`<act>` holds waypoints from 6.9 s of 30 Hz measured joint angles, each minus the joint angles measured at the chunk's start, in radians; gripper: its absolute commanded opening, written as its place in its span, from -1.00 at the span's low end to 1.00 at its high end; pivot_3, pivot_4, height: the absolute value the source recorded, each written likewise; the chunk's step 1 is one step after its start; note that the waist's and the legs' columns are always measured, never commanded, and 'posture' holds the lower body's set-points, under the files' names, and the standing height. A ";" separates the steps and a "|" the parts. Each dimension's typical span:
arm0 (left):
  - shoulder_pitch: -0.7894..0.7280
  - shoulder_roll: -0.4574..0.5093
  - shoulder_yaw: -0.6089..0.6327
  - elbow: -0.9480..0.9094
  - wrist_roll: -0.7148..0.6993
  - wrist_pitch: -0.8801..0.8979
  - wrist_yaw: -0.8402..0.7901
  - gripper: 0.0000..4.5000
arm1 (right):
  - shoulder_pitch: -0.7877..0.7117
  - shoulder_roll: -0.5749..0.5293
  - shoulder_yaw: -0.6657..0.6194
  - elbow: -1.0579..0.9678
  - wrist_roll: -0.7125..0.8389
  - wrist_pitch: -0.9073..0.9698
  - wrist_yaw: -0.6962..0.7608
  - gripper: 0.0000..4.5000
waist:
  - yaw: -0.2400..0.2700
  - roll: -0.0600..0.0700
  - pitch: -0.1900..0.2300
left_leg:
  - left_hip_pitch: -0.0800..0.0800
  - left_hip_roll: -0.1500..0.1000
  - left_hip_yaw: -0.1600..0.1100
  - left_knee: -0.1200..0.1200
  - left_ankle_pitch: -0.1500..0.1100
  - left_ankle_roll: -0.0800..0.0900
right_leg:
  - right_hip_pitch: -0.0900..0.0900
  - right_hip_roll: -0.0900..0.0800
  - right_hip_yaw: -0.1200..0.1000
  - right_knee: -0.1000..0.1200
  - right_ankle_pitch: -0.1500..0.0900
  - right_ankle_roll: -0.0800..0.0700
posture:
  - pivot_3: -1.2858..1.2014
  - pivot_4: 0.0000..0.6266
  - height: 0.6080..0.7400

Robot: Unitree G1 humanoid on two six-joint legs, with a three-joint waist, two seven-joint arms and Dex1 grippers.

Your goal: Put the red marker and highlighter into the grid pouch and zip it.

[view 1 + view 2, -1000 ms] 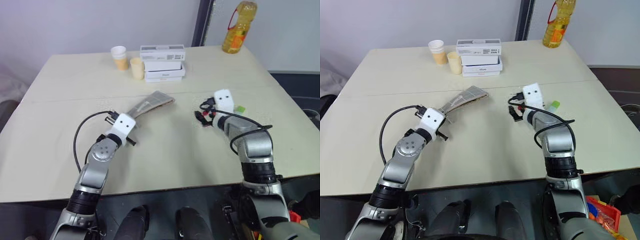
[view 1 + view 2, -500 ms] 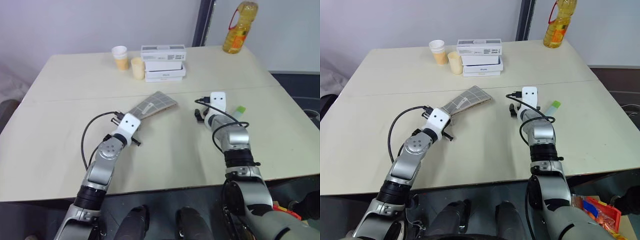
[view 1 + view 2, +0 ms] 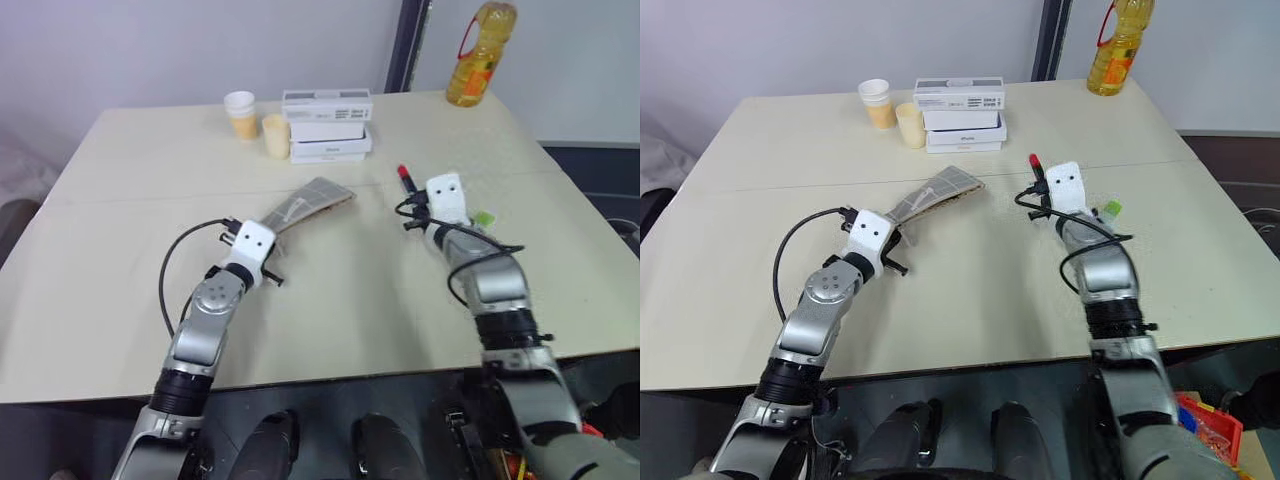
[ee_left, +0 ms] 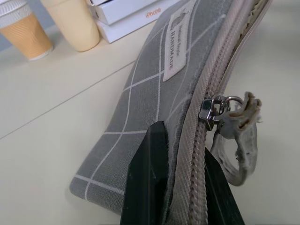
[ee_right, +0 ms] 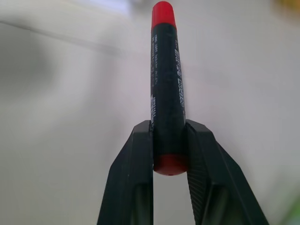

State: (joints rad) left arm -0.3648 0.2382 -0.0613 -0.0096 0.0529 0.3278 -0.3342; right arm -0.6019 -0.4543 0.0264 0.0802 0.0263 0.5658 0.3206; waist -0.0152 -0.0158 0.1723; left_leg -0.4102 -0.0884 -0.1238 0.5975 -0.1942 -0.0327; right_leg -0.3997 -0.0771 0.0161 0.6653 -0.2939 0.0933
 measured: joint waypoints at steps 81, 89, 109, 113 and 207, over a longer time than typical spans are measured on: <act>-0.036 0.122 -0.149 0.015 -0.038 -0.105 -0.279 -1.00 | 0.111 -0.245 0.235 -0.324 -0.215 -0.257 0.524 0.73 | 0.005 -0.001 0.000 | 0.001 0.000 -0.002 0.002 0.000 0.000 | 0.003 -0.002 0.000 -0.001 0.000 0.001 | 0.03 -0.52 1.00; -0.075 0.073 -0.119 0.080 -0.015 -0.060 -0.146 -1.00 | 0.157 -0.155 -0.144 -0.339 0.069 0.110 0.430 0.99 | 0.004 -0.001 0.000 | 0.001 0.000 -0.003 0.003 0.000 0.000 | 0.004 -0.001 -0.001 0.000 0.000 0.001 | 0.03 -0.52 1.00; -0.084 0.036 -0.119 0.102 0.004 -0.046 -0.104 -1.00 | 0.043 0.094 -0.392 0.072 0.079 0.348 -0.181 0.18 | 0.002 0.000 0.000 | 0.001 0.000 0.000 0.002 0.000 0.000 | 0.003 -0.001 0.001 0.000 0.000 0.001 | 0.03 -0.52 1.00; -0.084 0.036 -0.119 0.101 0.004 -0.037 -0.100 -1.00 | 0.043 0.094 -0.390 0.073 0.095 0.345 -0.198 -0.62 | 0.000 0.000 0.000 | 0.001 0.000 0.000 0.002 0.000 0.000 | 0.003 -0.001 0.001 0.001 0.000 0.001 | 0.03 -0.52 1.00; -0.397 -0.028 -0.086 0.110 -0.305 0.590 -0.329 -1.00 | 0.156 0.091 0.084 -0.391 0.252 0.274 0.206 0.99 | 0.002 0.000 0.001 | -0.002 -0.001 -0.003 0.012 -0.003 0.005 | 0.005 -0.002 -0.002 -0.001 -0.001 0.004 | 0.03 -0.52 1.00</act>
State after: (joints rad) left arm -0.7614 0.2100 -0.1473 0.1001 -0.2522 0.9175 -0.6637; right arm -0.4461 -0.3631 0.1104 -0.3107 0.2782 0.8395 0.5263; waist -0.0128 -0.0162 0.1733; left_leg -0.4125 -0.0898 -0.1272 0.6096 -0.1976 -0.0281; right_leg -0.3946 -0.0790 0.0142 0.6647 -0.2950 0.0969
